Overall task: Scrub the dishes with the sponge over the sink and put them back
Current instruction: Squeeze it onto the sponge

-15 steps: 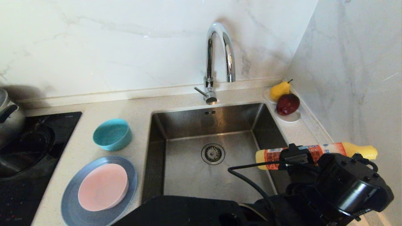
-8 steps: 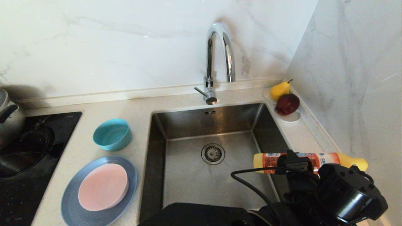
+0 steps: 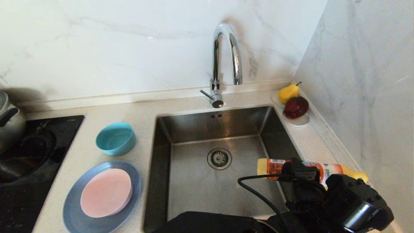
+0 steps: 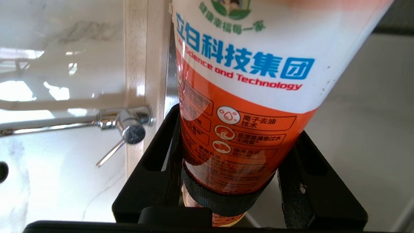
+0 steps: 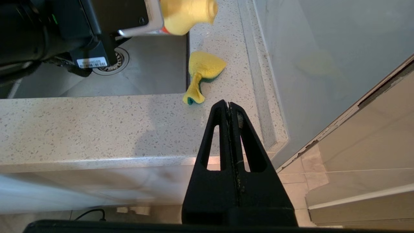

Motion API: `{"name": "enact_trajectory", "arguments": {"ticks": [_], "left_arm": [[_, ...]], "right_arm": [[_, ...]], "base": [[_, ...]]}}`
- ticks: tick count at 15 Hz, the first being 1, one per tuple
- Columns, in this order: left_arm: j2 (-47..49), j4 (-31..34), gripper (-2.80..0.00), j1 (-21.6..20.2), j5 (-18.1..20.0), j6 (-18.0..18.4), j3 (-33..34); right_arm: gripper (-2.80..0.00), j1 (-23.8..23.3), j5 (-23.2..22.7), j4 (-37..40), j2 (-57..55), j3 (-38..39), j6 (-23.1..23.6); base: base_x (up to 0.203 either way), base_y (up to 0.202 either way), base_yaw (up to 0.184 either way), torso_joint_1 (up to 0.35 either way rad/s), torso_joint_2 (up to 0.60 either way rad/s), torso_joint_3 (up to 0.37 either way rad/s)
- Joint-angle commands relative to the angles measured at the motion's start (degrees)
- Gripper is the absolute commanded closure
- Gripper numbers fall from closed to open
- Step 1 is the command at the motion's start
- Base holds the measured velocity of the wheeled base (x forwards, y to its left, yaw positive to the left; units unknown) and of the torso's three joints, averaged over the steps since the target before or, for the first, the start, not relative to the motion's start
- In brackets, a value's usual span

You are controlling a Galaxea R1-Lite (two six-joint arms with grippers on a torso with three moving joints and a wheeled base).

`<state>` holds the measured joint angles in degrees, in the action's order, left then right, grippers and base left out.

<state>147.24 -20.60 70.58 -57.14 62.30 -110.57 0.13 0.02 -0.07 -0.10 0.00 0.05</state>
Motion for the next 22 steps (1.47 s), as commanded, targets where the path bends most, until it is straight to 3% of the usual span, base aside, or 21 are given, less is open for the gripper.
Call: {"name": "enact_trajectory", "arguments": {"ticks": [1, 7, 22], "left_arm": [[0.95, 0.37, 0.00, -0.28, -0.87, 1.60, 0.00], [2.80, 2.58, 0.00, -0.71, -5.05, 4.32, -0.09], [4.11, 3.02, 0.00, -1.94, -4.99, 6.08, -0.49]], "right_arm": [[0.00, 0.04, -0.02, -0.01, 0.00, 0.00, 0.04], [0.00, 0.04, -0.02, -0.01, -0.08, 0.00, 0.04], [0.00, -0.04, -0.02, -0.01, -0.08, 0.00, 0.04]], "base": [[0.000, 0.000, 0.000, 0.000, 0.00, 0.000], [0.000, 0.000, 0.000, 0.000, 0.00, 0.000], [0.000, 0.000, 0.000, 0.000, 0.00, 0.000]]}}
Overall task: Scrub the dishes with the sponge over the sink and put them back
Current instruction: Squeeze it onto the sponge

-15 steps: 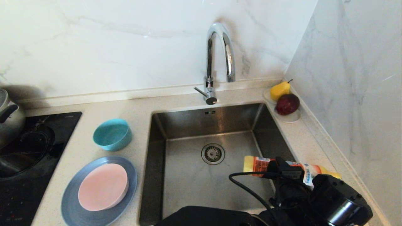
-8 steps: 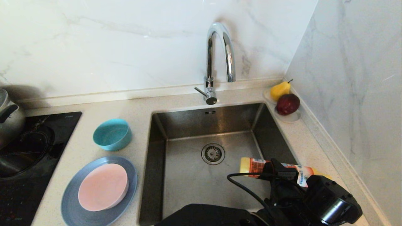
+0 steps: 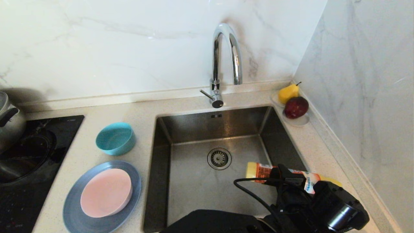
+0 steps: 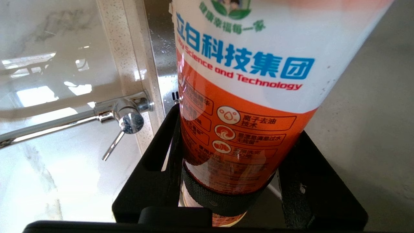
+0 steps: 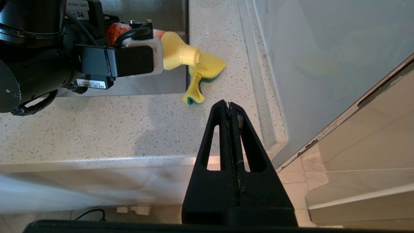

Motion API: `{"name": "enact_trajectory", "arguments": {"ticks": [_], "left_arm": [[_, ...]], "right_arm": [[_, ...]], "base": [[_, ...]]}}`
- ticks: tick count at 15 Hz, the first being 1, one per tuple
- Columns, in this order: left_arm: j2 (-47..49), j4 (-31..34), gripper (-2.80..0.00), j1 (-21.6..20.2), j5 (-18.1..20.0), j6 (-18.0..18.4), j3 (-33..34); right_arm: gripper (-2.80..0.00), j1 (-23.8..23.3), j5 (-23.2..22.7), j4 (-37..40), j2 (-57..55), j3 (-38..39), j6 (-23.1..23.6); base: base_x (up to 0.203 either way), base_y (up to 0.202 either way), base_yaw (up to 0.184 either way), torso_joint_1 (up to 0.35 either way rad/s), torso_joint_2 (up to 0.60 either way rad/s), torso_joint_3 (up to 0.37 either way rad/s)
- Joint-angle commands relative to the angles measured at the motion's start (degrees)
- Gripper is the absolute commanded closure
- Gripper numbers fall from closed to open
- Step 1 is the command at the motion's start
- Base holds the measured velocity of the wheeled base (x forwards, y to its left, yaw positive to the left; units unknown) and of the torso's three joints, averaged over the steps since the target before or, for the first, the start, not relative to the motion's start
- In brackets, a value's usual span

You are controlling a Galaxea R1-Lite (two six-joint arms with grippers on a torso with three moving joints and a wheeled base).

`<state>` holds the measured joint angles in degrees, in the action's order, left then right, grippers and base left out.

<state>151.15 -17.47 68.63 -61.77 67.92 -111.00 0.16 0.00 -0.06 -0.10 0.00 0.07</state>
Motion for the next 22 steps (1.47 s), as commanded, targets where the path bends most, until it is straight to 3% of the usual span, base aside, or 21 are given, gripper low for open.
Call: {"name": "enact_trajectory", "arguments": {"ticks": [1, 22], "left_arm": [[0.19, -0.11, 0.00, 0.01, -0.37, 0.64, -0.01], [0.11, -0.46, 0.00, 0.27, -0.11, 1.60, 0.08]], "right_arm": [[0.00, 0.02, 0.00, -0.03, -0.08, 0.00, 0.01], [0.00, 0.02, 0.00, -0.03, -0.04, 0.00, 0.01]], "base": [[0.000, 0.000, 0.000, 0.000, 0.00, 0.000], [0.000, 0.000, 0.000, 0.000, 0.00, 0.000]]}}
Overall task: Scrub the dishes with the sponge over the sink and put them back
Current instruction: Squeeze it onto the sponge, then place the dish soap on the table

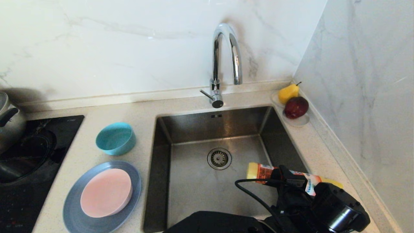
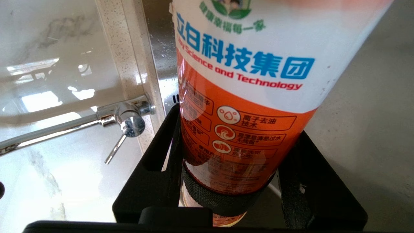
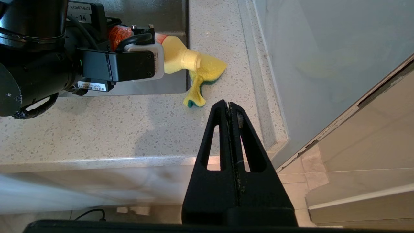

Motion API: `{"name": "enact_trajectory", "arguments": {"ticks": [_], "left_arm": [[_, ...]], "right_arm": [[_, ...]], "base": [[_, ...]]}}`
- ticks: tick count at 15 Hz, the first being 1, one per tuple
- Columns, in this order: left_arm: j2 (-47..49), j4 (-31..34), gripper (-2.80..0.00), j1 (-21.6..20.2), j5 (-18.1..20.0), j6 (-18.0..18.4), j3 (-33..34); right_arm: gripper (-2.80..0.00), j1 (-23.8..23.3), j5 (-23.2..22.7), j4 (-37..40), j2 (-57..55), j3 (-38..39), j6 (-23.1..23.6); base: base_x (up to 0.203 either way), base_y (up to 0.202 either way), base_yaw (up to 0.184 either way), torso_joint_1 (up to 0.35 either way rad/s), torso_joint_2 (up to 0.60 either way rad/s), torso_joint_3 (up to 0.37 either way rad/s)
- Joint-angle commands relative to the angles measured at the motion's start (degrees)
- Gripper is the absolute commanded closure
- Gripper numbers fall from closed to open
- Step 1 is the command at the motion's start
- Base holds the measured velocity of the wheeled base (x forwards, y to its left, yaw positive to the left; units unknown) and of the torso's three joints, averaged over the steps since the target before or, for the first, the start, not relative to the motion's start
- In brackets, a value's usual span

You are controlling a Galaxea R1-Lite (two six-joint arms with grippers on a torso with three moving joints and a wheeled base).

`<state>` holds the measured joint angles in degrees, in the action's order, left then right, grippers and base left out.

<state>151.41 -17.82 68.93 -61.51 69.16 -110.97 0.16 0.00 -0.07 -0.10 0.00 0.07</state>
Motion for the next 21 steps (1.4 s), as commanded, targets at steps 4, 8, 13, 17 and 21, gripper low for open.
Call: {"name": "enact_trajectory", "arguments": {"ticks": [4, 8, 13, 17, 21], "left_arm": [[-0.05, -0.39, 0.00, 0.07, -0.45, 0.07, 0.03], [-1.24, -5.06, 0.00, -0.02, -0.19, -4.24, -0.03], [-7.63, -8.58, 0.00, 0.03, 8.67, -17.29, -0.02], [-15.20, -10.41, 0.00, 0.83, 20.91, -25.64, -0.11], [-23.57, -10.63, 0.00, 0.97, 23.58, -34.58, -0.33]], "right_arm": [[0.00, 0.02, 0.00, -0.01, -0.08, 0.00, 0.01], [0.00, 0.02, 0.00, -0.01, -0.07, 0.00, 0.01], [0.00, 0.02, 0.00, -0.01, 0.01, 0.00, 0.01], [0.00, 0.02, 0.00, -0.01, 0.01, 0.00, 0.01], [0.00, -0.06, 0.00, -0.01, -0.07, 0.00, 0.01]], "base": [[0.000, 0.000, 0.000, 0.000, 0.00, 0.000], [0.000, 0.000, 0.000, 0.000, 0.00, 0.000], [0.000, 0.000, 0.000, 0.000, 0.00, 0.000], [0.000, 0.000, 0.000, 0.000, 0.00, 0.000], [0.000, 0.000, 0.000, 0.000, 0.00, 0.000]]}}
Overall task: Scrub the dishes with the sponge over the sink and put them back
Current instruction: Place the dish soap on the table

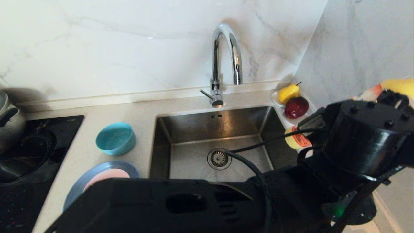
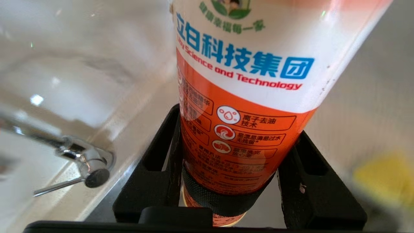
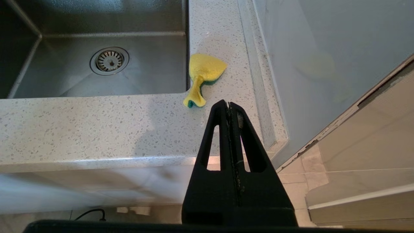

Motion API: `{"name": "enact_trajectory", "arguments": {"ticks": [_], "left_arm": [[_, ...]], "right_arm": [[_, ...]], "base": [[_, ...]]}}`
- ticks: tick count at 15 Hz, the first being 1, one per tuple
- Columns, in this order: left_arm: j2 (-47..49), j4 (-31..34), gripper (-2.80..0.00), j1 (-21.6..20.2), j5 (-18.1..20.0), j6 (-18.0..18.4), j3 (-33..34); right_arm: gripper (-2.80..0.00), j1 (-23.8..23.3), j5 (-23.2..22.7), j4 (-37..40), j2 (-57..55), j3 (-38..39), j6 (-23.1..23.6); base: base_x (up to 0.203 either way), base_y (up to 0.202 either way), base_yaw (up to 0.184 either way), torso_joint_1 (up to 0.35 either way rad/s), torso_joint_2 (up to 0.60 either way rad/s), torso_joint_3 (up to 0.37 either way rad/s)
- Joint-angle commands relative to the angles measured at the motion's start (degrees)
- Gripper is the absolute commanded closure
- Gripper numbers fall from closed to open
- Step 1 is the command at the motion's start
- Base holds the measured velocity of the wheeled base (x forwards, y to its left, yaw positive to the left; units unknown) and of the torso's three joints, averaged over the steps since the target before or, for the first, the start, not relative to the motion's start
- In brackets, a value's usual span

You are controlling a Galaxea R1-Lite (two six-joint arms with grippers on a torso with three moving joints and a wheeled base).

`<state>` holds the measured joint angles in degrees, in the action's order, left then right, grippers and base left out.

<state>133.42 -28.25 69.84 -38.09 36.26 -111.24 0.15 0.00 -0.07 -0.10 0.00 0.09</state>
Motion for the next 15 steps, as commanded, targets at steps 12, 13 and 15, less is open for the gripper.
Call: {"name": "enact_trajectory", "arguments": {"ticks": [12, 13, 15], "left_arm": [[-30.90, 1.31, 0.00, -9.67, 2.56, -18.02, 0.40], [-32.12, 2.53, 0.00, -12.55, 2.10, -20.05, 0.54], [-34.93, 6.09, 0.00, -18.43, 1.49, -22.83, 1.07]], "right_arm": [[0.00, 0.03, 0.00, -0.01, -0.08, 0.00, 0.00], [0.00, -0.01, 0.00, -0.01, -0.02, 0.00, 0.00], [0.00, -0.05, 0.00, -0.01, 0.00, 0.00, 0.00]], "base": [[0.000, 0.000, 0.000, 0.000, 0.00, 0.000], [0.000, 0.000, 0.000, 0.000, 0.00, 0.000], [0.000, 0.000, 0.000, 0.000, 0.00, 0.000]]}}
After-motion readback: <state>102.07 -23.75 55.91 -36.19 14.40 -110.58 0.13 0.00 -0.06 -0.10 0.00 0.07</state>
